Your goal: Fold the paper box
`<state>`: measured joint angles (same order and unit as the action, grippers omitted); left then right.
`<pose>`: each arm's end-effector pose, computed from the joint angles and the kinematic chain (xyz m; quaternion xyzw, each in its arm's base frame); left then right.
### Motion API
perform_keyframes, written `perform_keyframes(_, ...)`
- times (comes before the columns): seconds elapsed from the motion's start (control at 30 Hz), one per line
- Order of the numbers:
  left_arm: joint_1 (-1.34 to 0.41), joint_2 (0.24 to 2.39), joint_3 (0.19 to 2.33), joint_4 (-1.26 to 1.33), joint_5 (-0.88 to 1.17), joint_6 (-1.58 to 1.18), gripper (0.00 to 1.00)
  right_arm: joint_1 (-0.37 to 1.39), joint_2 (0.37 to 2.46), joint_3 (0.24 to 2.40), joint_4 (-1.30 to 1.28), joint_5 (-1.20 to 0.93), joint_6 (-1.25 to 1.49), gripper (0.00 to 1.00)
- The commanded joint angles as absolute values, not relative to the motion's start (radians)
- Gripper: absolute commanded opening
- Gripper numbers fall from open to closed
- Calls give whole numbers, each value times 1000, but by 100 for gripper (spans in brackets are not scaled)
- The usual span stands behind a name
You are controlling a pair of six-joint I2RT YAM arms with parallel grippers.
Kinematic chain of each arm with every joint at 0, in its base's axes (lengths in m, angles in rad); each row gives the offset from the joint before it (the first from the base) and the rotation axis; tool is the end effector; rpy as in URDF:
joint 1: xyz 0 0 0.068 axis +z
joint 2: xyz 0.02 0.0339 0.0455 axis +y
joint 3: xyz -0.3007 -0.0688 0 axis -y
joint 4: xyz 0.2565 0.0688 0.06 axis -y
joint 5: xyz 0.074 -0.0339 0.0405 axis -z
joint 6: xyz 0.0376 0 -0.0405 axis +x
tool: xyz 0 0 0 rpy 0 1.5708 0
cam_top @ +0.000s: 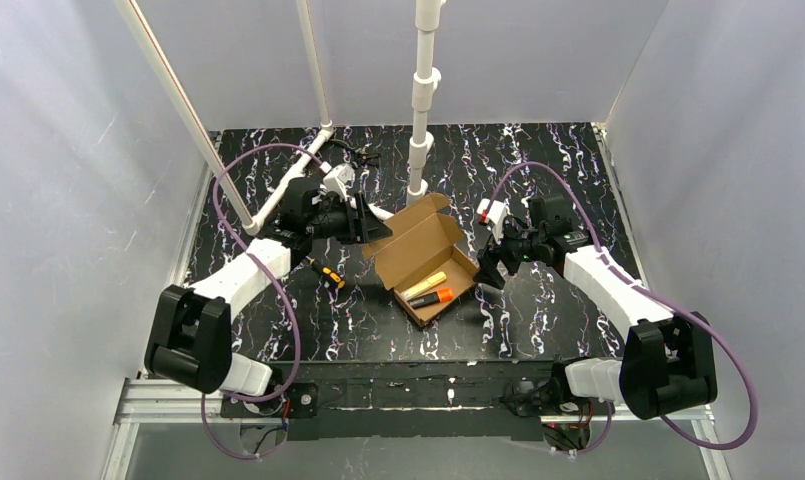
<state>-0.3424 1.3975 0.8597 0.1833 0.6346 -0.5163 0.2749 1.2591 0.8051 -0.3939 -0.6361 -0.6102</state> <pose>0.2911 -0.1274 0.2936 0.1099 0.7923 -0.4588 0.3870 0.2380 0.0903 0.2630 -0.4804 0.7555 0.2324 0.3800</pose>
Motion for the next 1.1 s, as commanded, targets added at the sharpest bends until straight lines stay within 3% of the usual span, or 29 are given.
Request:
perform_keyframes(0.0, -341, 1405, 900, 179, 733, -447, 51, 270, 1267, 839, -388, -666, -622, 91)
perform_keyframes(0.07, -345, 1415, 904, 174, 743, -433, 42, 270, 1273, 842, -389, -666, -621, 91)
perform_keyframes(0.27, -383, 1418, 922, 140, 710, -370, 31, 268, 1276, 845, -393, -666, -622, 91)
perform_keyframes(0.37, -412, 1420, 967, 39, 647, -295, 16, 266, 1276, 845, -393, -667, -622, 91)
perform_keyframes(0.43, -443, 1419, 1007, -50, 592, -236, 0, 264, 1276, 846, -394, -671, -622, 91)
perform_keyframes(0.67, -539, 1326, 1023, -106, 421, -104, 0, 243, 1268, 855, -402, -694, -618, 91)
perform_keyframes(1.07, -597, 1308, 1069, -165, 443, 184, 0, 98, 1232, 875, -394, -802, -559, 91)
